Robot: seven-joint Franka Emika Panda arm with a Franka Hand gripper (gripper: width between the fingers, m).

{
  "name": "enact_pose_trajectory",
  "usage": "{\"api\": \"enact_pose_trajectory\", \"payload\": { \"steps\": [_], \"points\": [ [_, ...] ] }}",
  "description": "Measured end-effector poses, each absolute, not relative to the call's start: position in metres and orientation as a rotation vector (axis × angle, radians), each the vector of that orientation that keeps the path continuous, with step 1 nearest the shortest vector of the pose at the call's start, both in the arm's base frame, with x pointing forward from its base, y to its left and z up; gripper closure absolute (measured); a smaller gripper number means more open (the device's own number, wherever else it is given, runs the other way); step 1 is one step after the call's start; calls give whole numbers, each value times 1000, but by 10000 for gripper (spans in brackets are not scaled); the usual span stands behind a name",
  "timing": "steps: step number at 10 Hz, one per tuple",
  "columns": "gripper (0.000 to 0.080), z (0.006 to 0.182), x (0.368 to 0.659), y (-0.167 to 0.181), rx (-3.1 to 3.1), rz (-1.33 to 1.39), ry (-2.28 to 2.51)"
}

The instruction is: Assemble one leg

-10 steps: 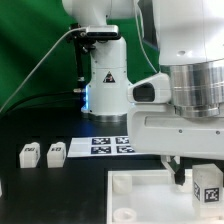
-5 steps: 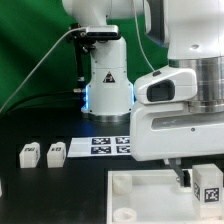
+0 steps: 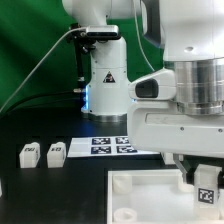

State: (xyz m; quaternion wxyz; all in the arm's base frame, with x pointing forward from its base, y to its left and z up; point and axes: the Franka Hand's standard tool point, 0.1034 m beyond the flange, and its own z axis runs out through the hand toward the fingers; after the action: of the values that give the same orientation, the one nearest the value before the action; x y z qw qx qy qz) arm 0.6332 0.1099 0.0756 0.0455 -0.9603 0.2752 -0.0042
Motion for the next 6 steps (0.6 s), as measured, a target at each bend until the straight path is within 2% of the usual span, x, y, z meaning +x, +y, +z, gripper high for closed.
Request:
{"api": "enact_pose_trajectory", "payload": {
  "steps": [3, 6],
  "points": [
    [504, 75, 630, 108, -2486, 85, 1754],
    [504, 75, 626, 109, -2083, 116, 2194]
  ]
}}
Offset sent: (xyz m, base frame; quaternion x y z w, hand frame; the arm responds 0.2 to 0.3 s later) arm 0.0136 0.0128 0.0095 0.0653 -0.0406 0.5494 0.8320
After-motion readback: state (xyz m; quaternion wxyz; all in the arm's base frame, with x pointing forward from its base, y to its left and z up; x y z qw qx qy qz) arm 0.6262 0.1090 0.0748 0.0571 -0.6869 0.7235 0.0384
